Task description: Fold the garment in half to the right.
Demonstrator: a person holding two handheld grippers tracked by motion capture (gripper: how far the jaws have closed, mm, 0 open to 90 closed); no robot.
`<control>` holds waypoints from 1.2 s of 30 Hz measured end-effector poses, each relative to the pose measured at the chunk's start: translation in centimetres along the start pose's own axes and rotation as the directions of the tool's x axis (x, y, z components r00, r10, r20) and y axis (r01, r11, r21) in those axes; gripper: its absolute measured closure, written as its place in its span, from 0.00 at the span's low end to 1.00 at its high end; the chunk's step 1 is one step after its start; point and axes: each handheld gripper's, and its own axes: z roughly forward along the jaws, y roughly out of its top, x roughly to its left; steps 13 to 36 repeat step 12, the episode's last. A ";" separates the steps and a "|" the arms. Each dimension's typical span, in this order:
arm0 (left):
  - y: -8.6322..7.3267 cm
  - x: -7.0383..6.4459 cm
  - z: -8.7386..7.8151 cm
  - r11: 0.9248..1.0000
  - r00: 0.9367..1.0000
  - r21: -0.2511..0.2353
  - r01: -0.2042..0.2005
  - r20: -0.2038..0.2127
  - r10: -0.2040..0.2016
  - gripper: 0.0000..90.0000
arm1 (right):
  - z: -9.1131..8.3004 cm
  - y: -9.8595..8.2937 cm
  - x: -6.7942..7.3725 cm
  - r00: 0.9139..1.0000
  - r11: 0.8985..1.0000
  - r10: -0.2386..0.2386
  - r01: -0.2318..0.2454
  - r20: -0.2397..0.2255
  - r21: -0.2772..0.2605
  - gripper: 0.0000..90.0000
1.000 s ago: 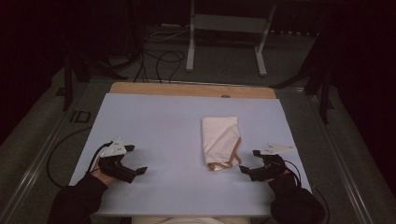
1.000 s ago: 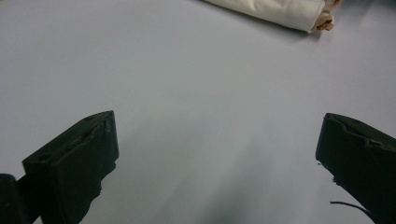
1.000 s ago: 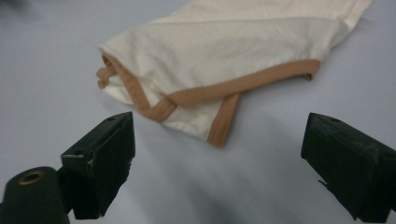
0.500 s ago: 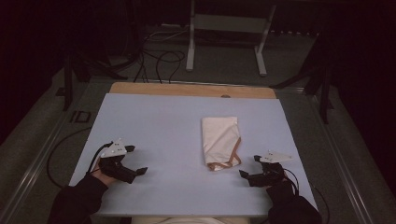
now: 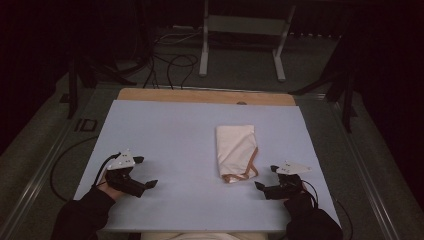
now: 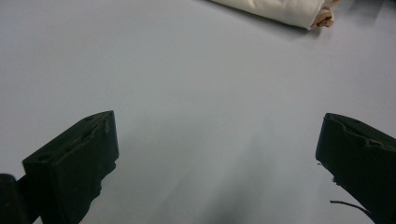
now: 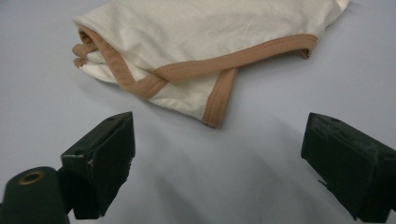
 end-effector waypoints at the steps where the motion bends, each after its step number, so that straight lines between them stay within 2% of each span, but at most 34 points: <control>1: 0.0 0.0 0.0 1.000 1.000 0.000 0.000 0.000 0.000 0.00 | 0.0 0.0 0.0 1.000 1.000 0.000 0.000 0.000 0.000 0.11; 10: 0.0 -0.4 0.3 1.000 1.000 0.002 -0.009 0.016 0.009 0.00 | 0.1 -0.2 -0.2 1.000 1.000 0.026 -0.026 0.003 0.013 0.11; 36: 0.0 -0.4 0.3 1.000 1.000 0.000 -0.009 0.015 0.009 0.00 | 0.0 -0.2 -0.2 1.000 1.000 0.027 -0.027 0.005 0.013 0.11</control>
